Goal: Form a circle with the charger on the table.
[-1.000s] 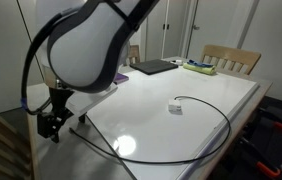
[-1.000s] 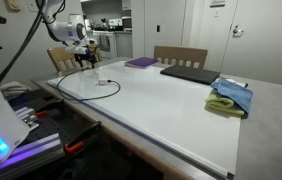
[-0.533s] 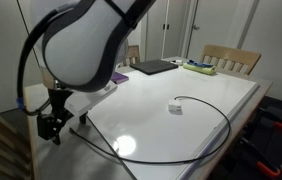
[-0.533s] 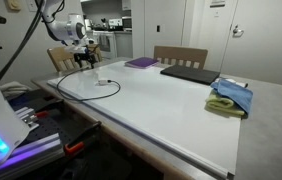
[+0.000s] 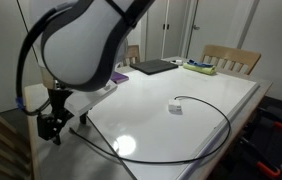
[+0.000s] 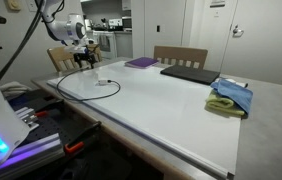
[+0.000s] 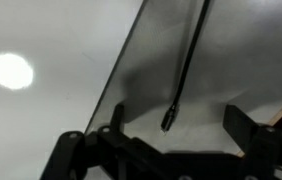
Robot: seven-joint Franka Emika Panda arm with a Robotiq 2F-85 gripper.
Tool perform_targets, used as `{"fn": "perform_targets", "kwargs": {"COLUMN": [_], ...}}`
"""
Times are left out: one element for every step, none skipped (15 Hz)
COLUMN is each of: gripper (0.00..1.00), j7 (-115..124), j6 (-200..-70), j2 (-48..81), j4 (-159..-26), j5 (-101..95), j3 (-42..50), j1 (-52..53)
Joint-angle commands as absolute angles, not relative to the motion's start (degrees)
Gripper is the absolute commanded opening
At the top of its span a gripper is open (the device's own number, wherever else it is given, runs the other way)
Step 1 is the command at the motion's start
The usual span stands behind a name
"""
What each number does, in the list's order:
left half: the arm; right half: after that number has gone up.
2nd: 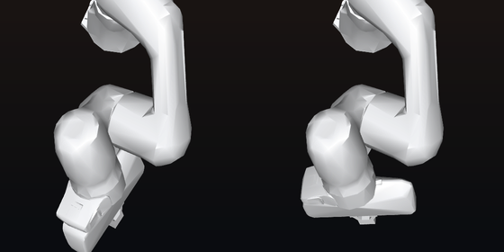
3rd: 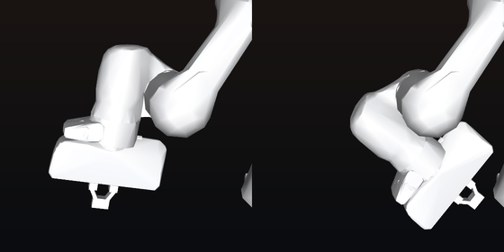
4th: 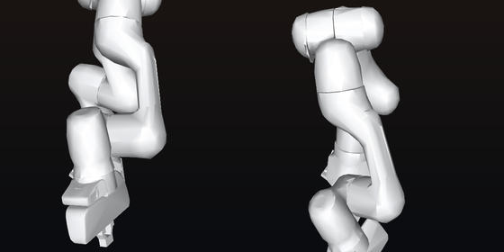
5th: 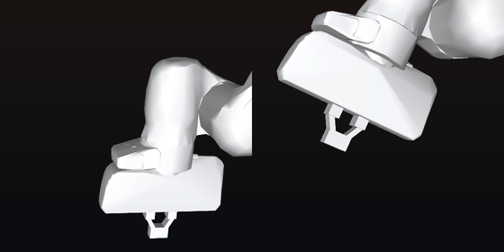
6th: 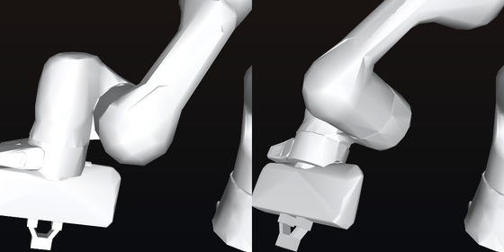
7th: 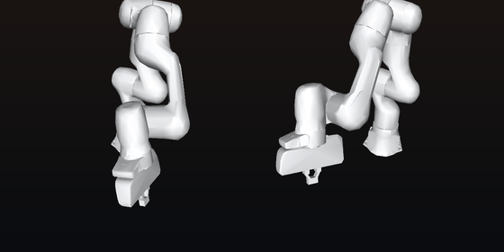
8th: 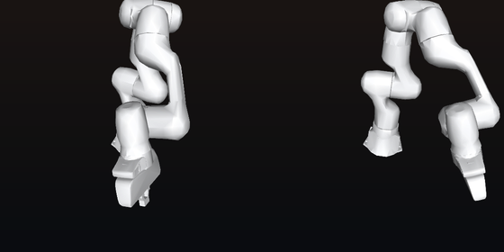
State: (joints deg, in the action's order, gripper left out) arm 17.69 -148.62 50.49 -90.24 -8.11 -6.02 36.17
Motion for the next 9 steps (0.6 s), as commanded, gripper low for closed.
{"fn": "perform_targets", "kwargs": {"gripper": [0.75,0.74,0.68,0.61,0.53,0.45,0.39,0.31,0.24], "j7": [17.6,17.6,17.5,17.5,17.6,17.6,17.7,17.7,17.8], "j6": [-147.2,-147.3,-147.1,-147.1,-146.9,-146.8,-146.9,-146.9,-147.0], "j2": [49.9,49.8,49.4,49.1,49.0,48.7,48.4,48.1,47.8], "j4": [-92.5,-92.7,-93.0,-93.3,-93.4,-93.6,-93.9,-94.2,-94.5], "j5": [-7.2,-7.3,-7.4,-7.5,-7.6,-7.6,-7.7,-7.7,-7.8], "j3": [-6.2,-6.1,-6.1,-6.0,-5.8,-5.7,-5.6,-5.5,-5.4], "j1": [36.2,36.2,36.1,36.1,36.1,36.1,36.0,36.0,36.0]}}
